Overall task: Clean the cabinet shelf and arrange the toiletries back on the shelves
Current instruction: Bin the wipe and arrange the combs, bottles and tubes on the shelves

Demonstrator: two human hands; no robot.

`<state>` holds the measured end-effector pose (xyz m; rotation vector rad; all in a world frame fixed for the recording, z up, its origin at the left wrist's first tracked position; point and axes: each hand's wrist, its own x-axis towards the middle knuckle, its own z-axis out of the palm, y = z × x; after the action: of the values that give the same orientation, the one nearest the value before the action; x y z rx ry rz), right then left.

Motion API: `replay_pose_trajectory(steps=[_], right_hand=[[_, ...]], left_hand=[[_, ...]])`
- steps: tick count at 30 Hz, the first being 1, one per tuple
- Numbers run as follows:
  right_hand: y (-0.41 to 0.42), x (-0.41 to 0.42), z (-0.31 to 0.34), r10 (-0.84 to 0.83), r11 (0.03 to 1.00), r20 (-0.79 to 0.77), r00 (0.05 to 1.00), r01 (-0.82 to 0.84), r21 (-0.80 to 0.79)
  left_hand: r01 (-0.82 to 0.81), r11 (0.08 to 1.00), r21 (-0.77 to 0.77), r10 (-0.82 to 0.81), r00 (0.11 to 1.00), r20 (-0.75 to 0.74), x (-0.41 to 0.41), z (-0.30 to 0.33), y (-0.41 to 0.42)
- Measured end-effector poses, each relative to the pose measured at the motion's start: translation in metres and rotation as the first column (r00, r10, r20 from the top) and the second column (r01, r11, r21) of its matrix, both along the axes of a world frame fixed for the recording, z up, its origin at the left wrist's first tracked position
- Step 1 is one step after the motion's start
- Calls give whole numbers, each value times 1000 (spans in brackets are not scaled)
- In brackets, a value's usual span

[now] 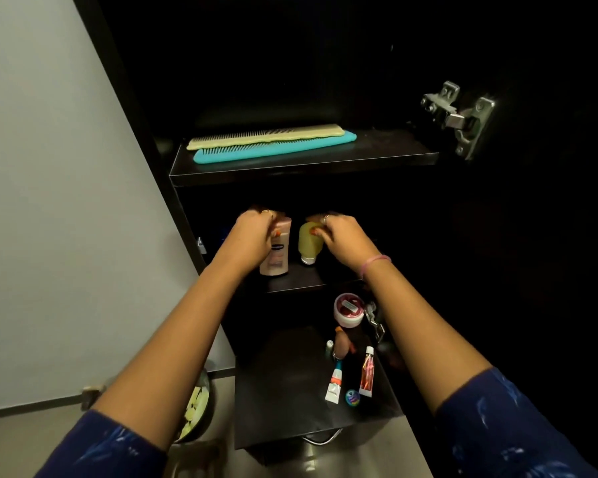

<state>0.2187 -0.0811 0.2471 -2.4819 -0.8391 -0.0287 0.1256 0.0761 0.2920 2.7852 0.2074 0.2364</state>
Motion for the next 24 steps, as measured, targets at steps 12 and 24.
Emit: replay_pose_trajectory(steps=[12, 24], right_hand=[[5, 4, -15, 39, 999, -61, 997, -40, -7], [1, 7, -15, -12, 998, -58, 998, 16, 69]], left_hand=[[-66, 998, -25, 65, 997, -30, 9, -9, 9], [-77, 997, -14, 77, 995, 68, 5, -20, 13]])
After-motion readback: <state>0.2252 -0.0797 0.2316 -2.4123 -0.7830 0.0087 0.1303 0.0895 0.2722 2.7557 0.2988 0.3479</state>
